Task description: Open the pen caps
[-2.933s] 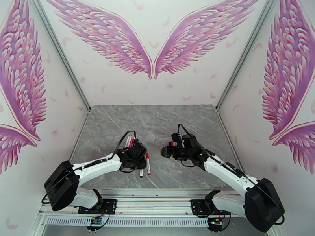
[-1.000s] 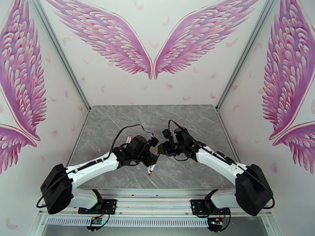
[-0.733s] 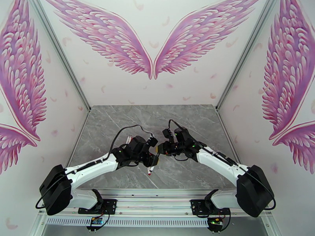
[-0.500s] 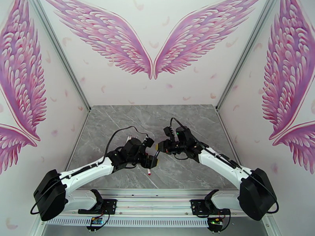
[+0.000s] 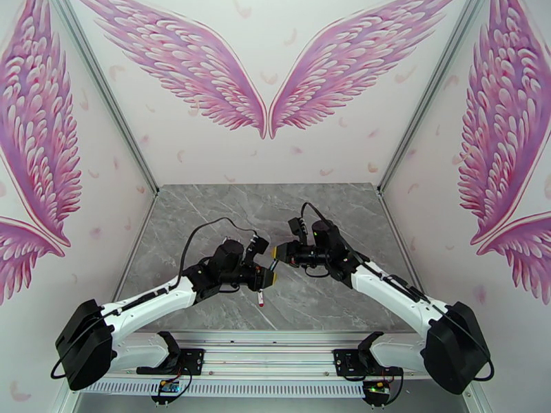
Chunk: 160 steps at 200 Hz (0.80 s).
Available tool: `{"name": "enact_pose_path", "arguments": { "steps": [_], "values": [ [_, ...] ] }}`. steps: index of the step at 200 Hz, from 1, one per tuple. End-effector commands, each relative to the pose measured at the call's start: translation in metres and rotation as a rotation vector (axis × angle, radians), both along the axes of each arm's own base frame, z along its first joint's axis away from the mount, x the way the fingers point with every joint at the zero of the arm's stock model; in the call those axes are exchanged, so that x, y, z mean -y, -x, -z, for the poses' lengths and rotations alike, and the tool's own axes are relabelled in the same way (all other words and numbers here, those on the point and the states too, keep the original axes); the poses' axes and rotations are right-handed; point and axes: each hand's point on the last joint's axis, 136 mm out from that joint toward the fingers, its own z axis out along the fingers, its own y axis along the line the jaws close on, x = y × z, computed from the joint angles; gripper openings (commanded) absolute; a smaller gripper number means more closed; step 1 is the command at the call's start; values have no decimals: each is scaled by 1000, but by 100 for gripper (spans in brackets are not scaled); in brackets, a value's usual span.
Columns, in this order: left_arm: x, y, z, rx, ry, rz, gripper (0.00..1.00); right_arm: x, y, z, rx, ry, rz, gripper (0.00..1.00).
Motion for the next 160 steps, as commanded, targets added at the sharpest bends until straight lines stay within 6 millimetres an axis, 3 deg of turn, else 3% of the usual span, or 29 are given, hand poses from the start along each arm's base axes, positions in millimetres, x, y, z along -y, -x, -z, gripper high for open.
{"name": "enact_pose_path", "arguments": {
  "steps": [1, 30, 88, 122, 160],
  "values": [
    [-9, -5, -1, 7, -14, -32, 8, -1, 3, -10, 39, -27, -8, 13],
    [-7, 4, -14, -5, 25, 25, 5, 1, 6, -26, 101, -60, -63, 12],
    [6, 23, -32, -57, 150, 144, 5, 9, 21, -77, 291, -186, -154, 12],
    [5, 22, -26, -56, 123, 142, 5, 10, 29, -97, 347, -237, -184, 12],
    [-4, 8, -12, 10, -29, 56, 2, 23, 5, -75, 258, -66, -27, 8]
  ]
}}
